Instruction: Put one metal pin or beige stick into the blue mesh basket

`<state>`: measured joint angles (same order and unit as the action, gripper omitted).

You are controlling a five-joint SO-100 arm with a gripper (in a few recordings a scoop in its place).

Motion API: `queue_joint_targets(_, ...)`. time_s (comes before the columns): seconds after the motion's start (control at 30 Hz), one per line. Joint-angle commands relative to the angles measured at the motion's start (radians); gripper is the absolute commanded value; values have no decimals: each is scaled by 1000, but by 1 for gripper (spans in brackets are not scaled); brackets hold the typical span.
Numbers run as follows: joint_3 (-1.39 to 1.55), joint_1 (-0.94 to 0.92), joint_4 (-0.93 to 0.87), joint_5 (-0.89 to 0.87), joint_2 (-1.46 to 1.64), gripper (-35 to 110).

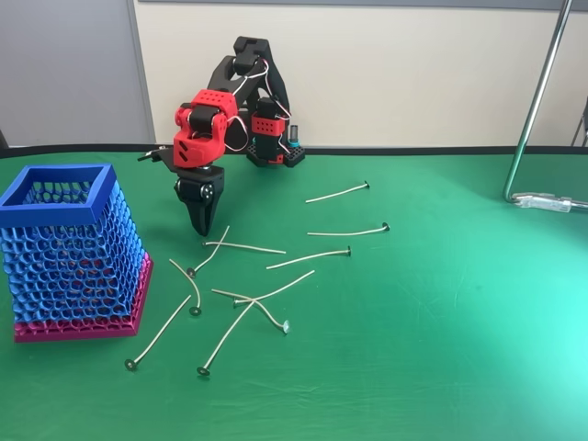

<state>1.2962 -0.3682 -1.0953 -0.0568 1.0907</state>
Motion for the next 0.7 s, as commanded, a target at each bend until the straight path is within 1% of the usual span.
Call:
queue_joint_targets(0.0,-34,11,-6,5,78,1)
queue_joint_targets(0.23,-38,12,-12,12,67,2)
queue_joint_targets(0.33,-40,11,-12,12,72,16)
queue_joint_targets(0.37,-41,9,-12,12,74,17)
queue_joint_targets(0.67,-49,9,-12,8,61,17)
